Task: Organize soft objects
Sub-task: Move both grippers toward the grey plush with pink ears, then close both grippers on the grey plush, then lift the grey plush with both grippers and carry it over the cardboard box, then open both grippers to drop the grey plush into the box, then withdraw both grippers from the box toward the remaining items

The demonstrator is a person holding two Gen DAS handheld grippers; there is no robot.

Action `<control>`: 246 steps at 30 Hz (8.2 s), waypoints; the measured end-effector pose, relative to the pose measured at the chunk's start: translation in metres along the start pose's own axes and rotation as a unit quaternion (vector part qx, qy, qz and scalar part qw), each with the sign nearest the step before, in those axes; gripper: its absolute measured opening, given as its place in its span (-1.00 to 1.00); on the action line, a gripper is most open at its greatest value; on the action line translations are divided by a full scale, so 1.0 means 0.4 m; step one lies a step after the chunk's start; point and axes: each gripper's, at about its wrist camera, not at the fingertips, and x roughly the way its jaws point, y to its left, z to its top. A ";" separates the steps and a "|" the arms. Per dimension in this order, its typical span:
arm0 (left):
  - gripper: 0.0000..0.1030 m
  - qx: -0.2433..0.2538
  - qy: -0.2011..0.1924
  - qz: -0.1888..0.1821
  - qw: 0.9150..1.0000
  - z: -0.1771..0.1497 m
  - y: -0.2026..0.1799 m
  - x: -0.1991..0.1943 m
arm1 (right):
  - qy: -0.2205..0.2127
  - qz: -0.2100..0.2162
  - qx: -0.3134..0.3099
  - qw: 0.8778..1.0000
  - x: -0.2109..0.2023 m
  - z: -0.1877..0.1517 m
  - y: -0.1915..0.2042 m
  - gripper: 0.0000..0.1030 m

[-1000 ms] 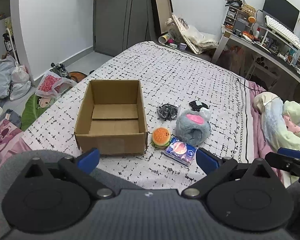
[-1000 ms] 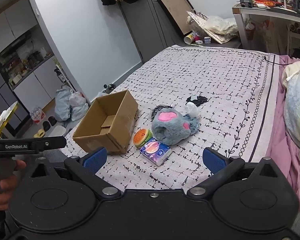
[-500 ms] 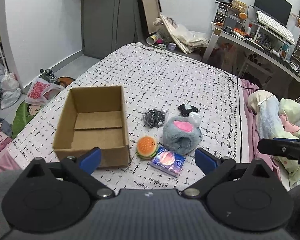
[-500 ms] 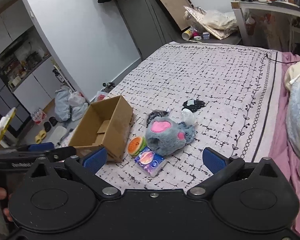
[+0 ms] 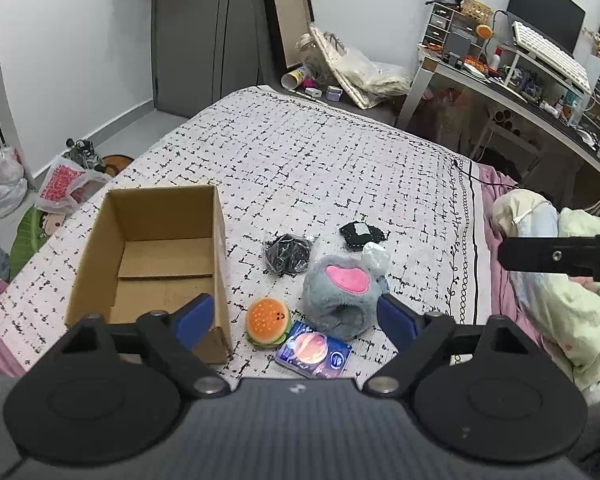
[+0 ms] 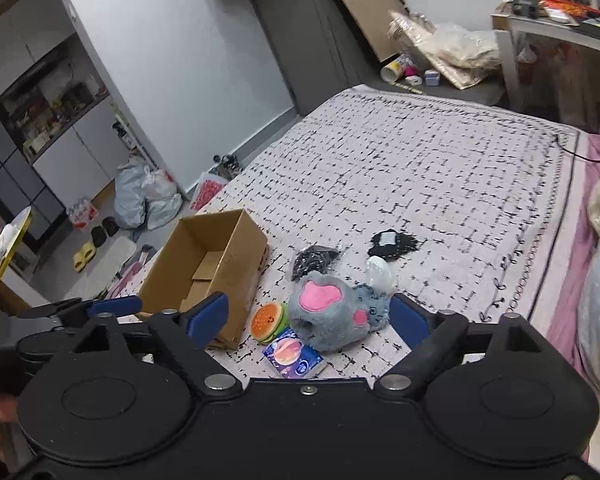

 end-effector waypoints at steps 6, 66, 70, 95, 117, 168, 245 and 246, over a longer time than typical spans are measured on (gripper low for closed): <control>0.46 -0.018 0.015 -0.003 1.000 0.007 -0.005 0.049 | -0.007 0.011 0.005 1.000 0.041 0.029 -0.005 0.58; -0.34 -0.077 0.079 -0.056 0.992 0.012 -0.012 0.407 | 0.106 0.026 0.129 0.986 0.393 -0.044 -0.194 0.10; -0.34 -0.098 0.081 -0.069 0.989 0.011 -0.009 0.426 | 0.095 0.026 0.154 0.983 0.388 -0.039 -0.218 0.09; -0.60 -0.140 0.063 -0.097 0.983 0.038 -0.010 0.390 | 0.056 0.054 0.180 0.981 0.358 -0.023 -0.224 -0.31; -0.61 -0.115 -0.003 -0.082 0.990 0.103 0.039 0.203 | -0.031 0.094 0.119 0.988 0.257 0.012 -0.075 -0.32; -1.00 -0.248 -0.017 -0.011 0.969 0.097 0.448 0.201 | -0.052 0.094 0.038 0.994 0.433 0.003 0.219 -0.41; 0.88 -0.079 -0.011 0.084 0.993 0.154 -0.039 0.022 | -0.043 0.036 0.105 0.993 0.060 -0.011 -0.127 0.99; 0.88 -0.078 -0.008 0.083 0.993 0.152 -0.045 0.026 | -0.042 0.035 0.107 0.993 0.059 -0.013 -0.133 0.99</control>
